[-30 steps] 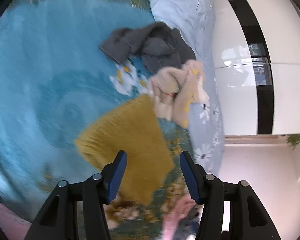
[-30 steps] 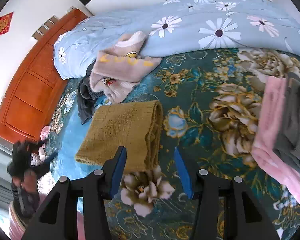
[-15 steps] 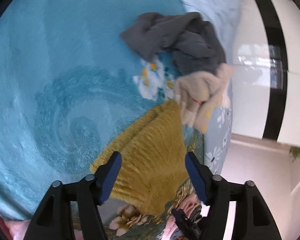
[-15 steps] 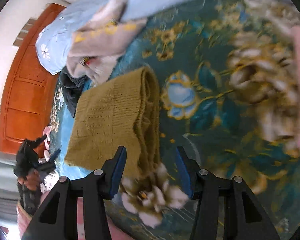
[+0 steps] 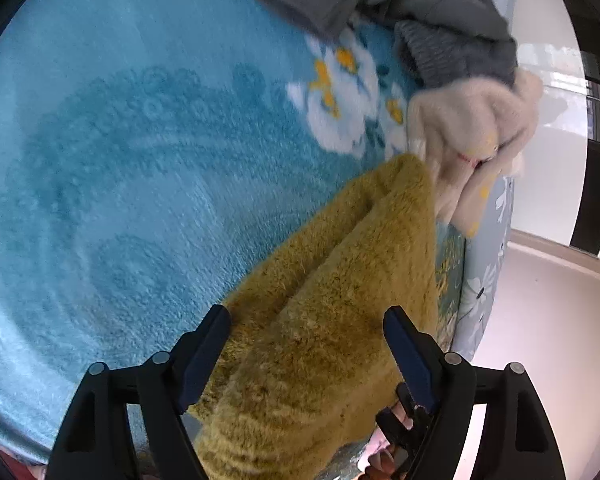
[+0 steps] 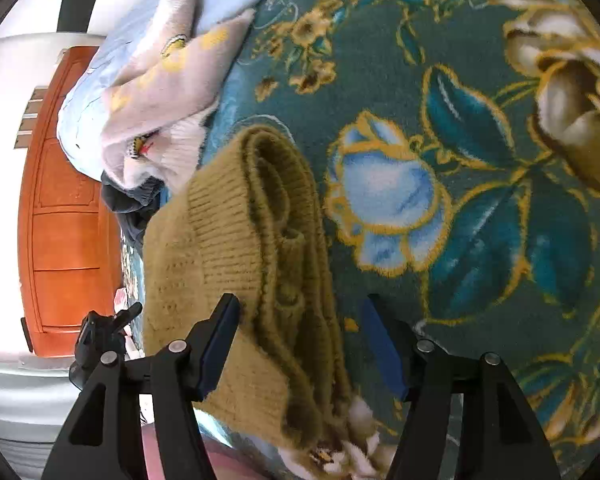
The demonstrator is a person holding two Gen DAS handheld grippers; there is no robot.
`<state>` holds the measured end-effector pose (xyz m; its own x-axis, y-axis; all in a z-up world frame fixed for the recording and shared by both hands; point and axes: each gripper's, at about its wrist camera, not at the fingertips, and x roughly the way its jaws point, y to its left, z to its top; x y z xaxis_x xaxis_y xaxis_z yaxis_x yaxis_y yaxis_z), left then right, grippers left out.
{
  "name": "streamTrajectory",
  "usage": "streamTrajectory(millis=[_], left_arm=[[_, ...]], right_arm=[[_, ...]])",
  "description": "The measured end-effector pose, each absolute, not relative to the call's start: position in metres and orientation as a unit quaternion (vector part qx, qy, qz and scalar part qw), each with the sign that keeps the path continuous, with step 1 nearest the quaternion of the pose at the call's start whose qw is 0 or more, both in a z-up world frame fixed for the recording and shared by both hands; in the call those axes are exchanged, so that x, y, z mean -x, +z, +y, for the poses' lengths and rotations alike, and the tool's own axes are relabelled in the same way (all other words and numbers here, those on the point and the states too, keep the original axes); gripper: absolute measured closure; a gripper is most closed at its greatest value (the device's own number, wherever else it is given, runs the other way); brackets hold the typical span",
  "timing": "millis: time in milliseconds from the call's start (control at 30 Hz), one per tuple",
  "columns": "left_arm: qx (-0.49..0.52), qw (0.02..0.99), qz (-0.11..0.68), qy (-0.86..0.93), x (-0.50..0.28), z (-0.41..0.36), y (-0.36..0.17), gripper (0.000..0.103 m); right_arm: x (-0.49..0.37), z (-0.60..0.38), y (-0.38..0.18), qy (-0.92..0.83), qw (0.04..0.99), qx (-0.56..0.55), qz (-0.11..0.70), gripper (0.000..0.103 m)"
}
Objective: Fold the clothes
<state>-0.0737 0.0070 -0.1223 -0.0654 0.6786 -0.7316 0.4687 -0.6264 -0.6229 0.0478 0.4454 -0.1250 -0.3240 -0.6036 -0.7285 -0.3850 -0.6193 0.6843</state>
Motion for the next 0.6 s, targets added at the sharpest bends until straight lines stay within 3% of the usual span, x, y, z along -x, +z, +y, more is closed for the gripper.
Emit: streamTrajectory(millis=[200, 600], left_arm=[[0.676, 0.078, -0.45, 0.578, 0.075, 0.002, -0.139, 0.017], [0.688, 0.099, -0.419, 0.584, 0.079, 0.015, -0.138, 0.016]], right_arm=[[-0.036, 0.444, -0.126, -0.691, 0.089, -0.573, -0.432, 0.036], [-0.029, 0.423, -0.13, -0.685, 0.117, -0.561, -0.45, 0.034]])
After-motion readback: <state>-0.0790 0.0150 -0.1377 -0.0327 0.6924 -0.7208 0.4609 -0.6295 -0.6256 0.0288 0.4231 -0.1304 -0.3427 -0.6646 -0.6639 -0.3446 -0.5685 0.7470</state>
